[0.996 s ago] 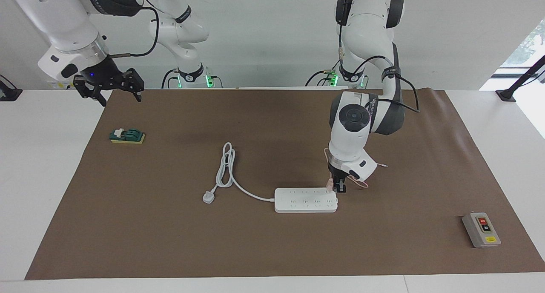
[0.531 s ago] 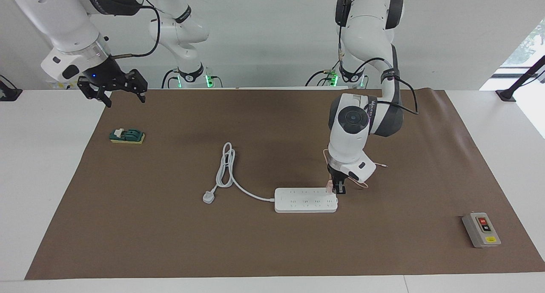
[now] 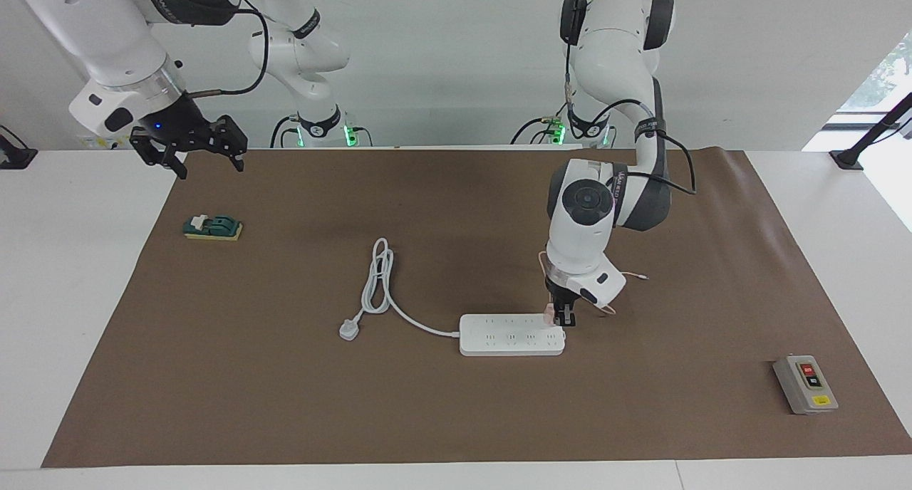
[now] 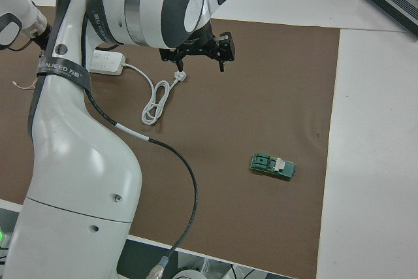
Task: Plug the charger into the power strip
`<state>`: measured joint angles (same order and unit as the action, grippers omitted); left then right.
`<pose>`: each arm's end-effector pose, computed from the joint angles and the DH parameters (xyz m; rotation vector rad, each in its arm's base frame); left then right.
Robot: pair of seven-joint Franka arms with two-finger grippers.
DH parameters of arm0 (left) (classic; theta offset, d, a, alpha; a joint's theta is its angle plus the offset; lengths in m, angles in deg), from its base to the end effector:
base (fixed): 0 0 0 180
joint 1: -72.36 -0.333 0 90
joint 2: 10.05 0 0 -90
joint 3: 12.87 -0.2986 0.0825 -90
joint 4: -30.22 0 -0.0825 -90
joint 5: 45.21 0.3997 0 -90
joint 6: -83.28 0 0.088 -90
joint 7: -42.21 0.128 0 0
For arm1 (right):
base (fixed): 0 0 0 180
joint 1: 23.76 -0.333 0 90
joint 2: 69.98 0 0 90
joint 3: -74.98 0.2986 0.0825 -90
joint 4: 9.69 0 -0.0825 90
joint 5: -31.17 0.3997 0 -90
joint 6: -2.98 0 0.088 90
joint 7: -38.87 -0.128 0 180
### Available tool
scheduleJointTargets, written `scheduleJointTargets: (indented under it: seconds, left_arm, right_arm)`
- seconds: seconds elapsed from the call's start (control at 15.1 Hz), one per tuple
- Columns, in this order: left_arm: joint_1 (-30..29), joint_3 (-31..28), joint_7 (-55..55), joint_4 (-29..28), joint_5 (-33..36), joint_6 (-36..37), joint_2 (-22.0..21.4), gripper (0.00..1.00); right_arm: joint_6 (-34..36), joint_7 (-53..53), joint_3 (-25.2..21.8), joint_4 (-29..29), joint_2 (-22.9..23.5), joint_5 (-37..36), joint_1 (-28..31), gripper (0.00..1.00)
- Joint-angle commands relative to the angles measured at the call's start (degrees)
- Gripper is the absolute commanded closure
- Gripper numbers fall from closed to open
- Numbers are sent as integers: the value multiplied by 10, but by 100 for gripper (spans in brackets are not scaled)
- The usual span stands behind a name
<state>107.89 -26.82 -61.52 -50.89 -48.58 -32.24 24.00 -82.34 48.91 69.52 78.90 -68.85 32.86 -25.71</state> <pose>0.6584 -0.2950 0.3211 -2.3711 -2.0312 -0.1300 0.5648 -0.0302 0.5801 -3.0979 -0.1786 0.1132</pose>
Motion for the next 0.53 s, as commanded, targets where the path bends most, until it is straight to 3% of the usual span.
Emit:
scheduleJointTargets:
  seconds: [0.0,0.46]
  left_arm:
    - [12,-7,-12,-10,11,-15,0,100]
    - [10,-8,-10,-19,14,-15,-3,100]
  right_arm:
    - [-5,-8,2,18,-16,8,3,0]
    - [-5,-8,2,18,-16,9,3,0]
